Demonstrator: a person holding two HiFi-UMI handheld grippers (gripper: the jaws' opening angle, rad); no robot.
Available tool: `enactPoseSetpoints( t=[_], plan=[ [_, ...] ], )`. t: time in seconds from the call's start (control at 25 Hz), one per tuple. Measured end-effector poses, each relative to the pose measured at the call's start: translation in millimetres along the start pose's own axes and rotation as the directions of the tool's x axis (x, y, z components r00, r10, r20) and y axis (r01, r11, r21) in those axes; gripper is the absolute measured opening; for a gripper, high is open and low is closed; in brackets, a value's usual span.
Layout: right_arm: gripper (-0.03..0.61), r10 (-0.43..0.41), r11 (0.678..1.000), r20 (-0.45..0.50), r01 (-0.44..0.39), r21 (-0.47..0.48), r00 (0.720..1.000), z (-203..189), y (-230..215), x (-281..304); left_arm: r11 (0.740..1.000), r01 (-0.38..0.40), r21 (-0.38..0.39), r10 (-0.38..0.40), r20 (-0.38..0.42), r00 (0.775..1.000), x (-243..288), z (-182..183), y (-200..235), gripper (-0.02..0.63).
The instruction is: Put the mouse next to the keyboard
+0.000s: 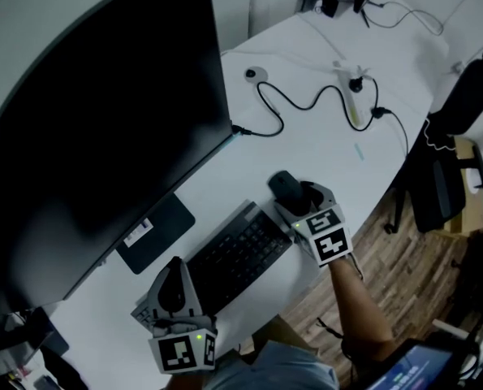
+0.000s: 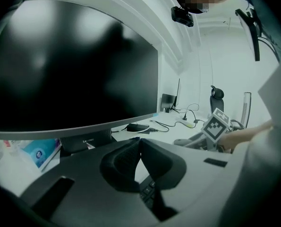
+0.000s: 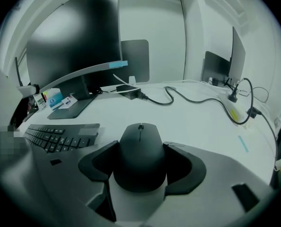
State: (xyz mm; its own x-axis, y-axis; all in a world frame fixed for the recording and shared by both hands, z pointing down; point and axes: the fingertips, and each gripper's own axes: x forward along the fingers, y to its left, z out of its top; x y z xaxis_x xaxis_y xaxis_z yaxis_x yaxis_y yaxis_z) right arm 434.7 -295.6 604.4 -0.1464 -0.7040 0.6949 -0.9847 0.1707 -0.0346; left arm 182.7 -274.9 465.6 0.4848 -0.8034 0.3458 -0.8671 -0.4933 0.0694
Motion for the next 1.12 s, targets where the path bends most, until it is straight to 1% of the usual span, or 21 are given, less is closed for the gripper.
enactPoseSetpoints(
  t=[0.08, 0.12, 0.2, 0.4, 0.56, 0.68, 0.76, 0.92, 1.04, 1.12],
  plan=[
    [0.314, 0.014, 1.000, -0.006, -0.014, 0.006, 1.000, -1.2, 1.5, 0.9, 1.000, -0.003, 0.001, 0.003, 0.003, 1.000, -1.4, 0.8, -0.7, 0.005],
    [0.341, 0.018, 1.000, -0.008, -0.018, 0.006, 1.000, -1.6, 2.2, 0.3, 1.000, -0.004, 0.002, 0.004, 0.004, 1.000, -2.7, 2.0, -1.1, 0.005],
    [0.359, 0.016, 1.000, -0.001, -0.016, 0.005, 1.000, 0.7, 1.0, -2.8, 1.000, -0.008, 0.004, 0.008, 0.012, 1.000, -5.8, 5.4, -0.8, 0.005],
    [0.359, -0.003, 1.000, 0.054, 0.003, 0.002, 0.999, 17.5, 0.9, -22.6, 1.000, -0.024, 0.016, 0.023, 0.051, 0.998, -20.8, 19.0, 1.9, 0.005],
    [0.353, -0.006, 1.000, 0.129, 0.007, -0.003, 0.992, 42.1, 17.6, -53.1, 0.999, -0.027, 0.027, 0.024, 0.102, 0.994, -38.6, 40.4, 1.6, 0.005],
    [0.339, 0.008, 1.000, 0.218, -0.007, -0.006, 0.976, 70.1, 42.9, -82.5, 0.999, -0.031, 0.038, 0.025, 0.142, 0.989, -53.0, 56.9, 2.3, 0.005],
    [0.312, 0.010, 1.000, 0.287, -0.010, 0.001, 0.958, 89.0, 62.6, -106.7, 0.999, -0.035, 0.040, 0.028, 0.174, 0.984, -66.1, 70.2, 3.1, 0.005],
    [0.220, -0.001, 1.000, 0.424, -0.006, 0.016, 0.906, 123.5, 109.6, -166.1, 0.998, -0.030, 0.056, 0.014, 0.260, 0.966, -104.1, 105.1, 1.6, 0.005],
    [0.120, -0.015, 1.000, 0.502, 0.006, 0.020, 0.865, 136.8, 147.7, -208.1, 0.998, -0.019, 0.064, 0.000, 0.283, 0.959, -132.5, 122.3, 2.8, 0.005],
    [0.035, -0.013, 1.000, 0.520, 0.009, 0.011, 0.854, 137.9, 172.5, -230.3, 0.998, -0.015, 0.065, -0.005, 0.293, 0.956, -149.3, 129.1, 3.9, 0.005]
  ],
)
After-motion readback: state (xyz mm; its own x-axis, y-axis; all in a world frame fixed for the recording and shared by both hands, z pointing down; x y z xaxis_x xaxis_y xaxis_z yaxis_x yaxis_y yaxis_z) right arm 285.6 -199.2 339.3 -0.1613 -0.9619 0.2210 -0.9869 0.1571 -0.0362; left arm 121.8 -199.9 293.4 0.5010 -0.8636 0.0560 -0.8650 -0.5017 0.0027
